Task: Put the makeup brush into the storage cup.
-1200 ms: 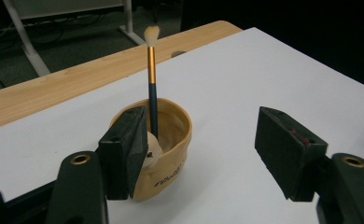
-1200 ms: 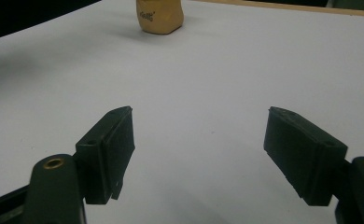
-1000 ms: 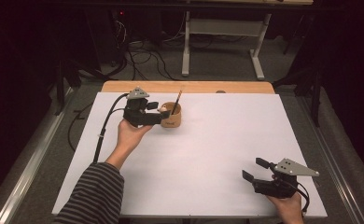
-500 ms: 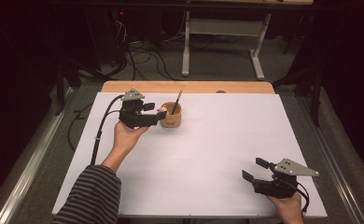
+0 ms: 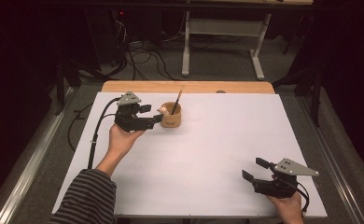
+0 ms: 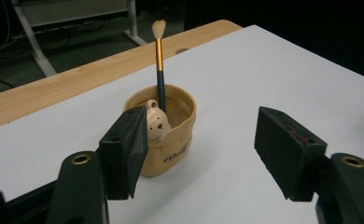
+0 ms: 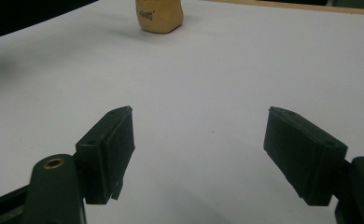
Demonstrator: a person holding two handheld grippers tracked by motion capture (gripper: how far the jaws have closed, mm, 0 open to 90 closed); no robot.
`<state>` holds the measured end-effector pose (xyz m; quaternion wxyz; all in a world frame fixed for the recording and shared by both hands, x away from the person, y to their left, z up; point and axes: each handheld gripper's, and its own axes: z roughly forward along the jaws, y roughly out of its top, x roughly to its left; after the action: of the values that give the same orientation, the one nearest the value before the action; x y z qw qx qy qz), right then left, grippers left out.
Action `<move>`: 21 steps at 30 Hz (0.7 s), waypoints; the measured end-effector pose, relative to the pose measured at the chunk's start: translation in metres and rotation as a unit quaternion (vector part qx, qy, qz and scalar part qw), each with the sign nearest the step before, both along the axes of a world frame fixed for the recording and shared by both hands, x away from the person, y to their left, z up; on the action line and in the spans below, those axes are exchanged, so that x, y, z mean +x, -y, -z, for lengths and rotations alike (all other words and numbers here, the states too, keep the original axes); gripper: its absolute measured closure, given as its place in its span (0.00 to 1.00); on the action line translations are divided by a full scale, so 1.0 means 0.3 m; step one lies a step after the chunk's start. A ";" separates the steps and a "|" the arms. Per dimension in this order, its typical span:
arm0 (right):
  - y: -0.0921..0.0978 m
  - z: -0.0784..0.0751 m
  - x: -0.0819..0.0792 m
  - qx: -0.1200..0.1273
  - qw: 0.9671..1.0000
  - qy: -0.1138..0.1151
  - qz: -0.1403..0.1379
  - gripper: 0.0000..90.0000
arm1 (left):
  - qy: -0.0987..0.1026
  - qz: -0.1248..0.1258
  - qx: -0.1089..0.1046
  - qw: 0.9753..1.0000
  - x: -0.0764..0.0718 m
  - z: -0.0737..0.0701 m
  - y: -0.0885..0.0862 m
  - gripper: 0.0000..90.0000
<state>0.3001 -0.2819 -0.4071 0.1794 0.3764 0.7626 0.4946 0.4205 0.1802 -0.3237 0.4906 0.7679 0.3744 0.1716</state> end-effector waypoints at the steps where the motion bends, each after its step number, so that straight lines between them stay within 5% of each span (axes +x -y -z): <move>1: 0.000 0.000 0.000 0.000 1.000 0.000 0.000 0.29 | 0.001 0.000 0.000 1.000 -0.003 -0.001 -0.002 0.39; 21: 0.000 0.000 0.000 0.000 1.000 0.000 0.000 0.29 | 0.010 0.007 0.000 1.000 -0.063 -0.006 -0.025 0.39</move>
<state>0.3001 -0.2819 -0.4071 0.1796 0.3763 0.7625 0.4946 0.4017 0.1878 -0.3218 0.4956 0.7685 0.3645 0.1756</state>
